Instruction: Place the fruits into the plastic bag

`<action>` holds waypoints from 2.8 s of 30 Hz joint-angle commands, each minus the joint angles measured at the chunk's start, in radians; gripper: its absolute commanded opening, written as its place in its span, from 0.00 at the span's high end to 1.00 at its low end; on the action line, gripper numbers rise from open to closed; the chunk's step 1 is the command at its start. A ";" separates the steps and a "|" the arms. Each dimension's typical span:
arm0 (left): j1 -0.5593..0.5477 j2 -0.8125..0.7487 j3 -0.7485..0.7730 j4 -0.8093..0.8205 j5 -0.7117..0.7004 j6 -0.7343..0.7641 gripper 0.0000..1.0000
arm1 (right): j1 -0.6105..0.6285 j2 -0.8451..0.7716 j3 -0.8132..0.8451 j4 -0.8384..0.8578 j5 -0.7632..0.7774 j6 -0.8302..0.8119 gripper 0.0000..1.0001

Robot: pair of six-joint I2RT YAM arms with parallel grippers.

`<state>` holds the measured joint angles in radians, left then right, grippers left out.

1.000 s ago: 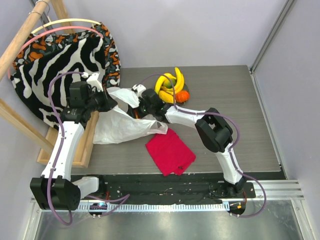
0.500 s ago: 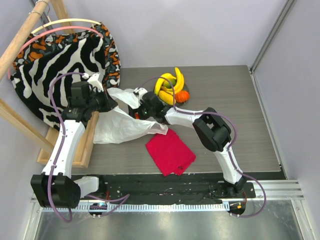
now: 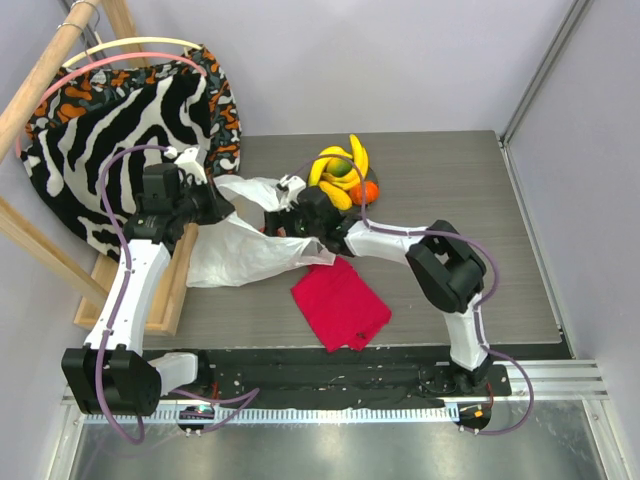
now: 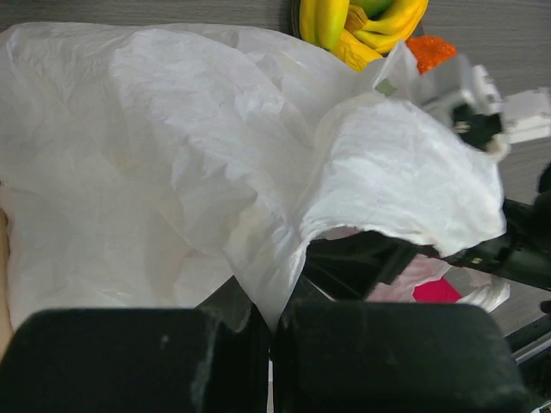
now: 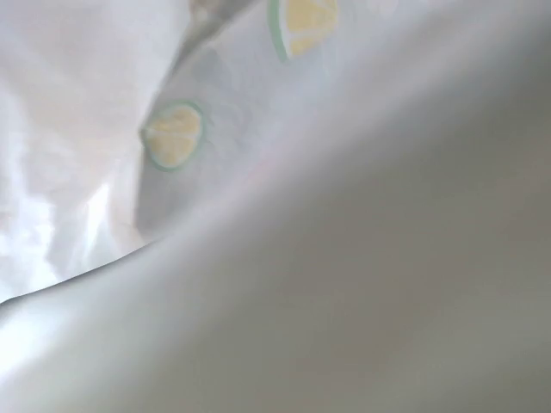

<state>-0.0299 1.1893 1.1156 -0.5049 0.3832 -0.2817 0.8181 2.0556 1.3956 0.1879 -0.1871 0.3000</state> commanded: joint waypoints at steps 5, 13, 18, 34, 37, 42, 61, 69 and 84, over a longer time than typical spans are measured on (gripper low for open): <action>-0.002 -0.007 0.001 0.042 -0.032 -0.007 1.00 | 0.000 -0.215 -0.102 0.117 0.050 -0.009 0.05; -0.002 -0.011 0.001 0.040 -0.044 -0.008 1.00 | -0.002 -0.308 -0.246 0.111 0.078 -0.077 0.05; -0.002 -0.016 0.004 0.032 -0.070 -0.005 1.00 | -0.002 -0.393 -0.323 0.090 0.087 -0.099 0.05; -0.002 -0.023 0.007 0.028 -0.073 -0.007 1.00 | -0.088 -0.664 -0.408 -0.008 0.432 -0.030 0.05; -0.002 -0.022 0.009 0.028 -0.075 -0.007 1.00 | -0.135 -0.644 -0.357 -0.117 0.483 0.007 0.05; -0.002 -0.023 0.006 0.028 -0.076 -0.007 1.00 | -0.272 -0.629 -0.346 -0.182 0.477 0.088 0.05; -0.004 -0.013 0.009 0.020 -0.069 -0.008 1.00 | -0.418 -0.445 -0.334 -0.049 0.382 0.363 0.07; -0.007 0.001 0.021 0.006 -0.060 -0.010 1.00 | -0.439 -0.374 -0.356 0.074 0.370 0.488 0.08; -0.027 0.007 0.027 -0.007 -0.070 0.001 1.00 | -0.471 -0.199 -0.314 0.200 0.285 0.628 0.13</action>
<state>-0.0456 1.1938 1.1156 -0.5156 0.3141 -0.2848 0.3492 1.8610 1.0378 0.2958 0.1020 0.8909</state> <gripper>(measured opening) 0.014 0.875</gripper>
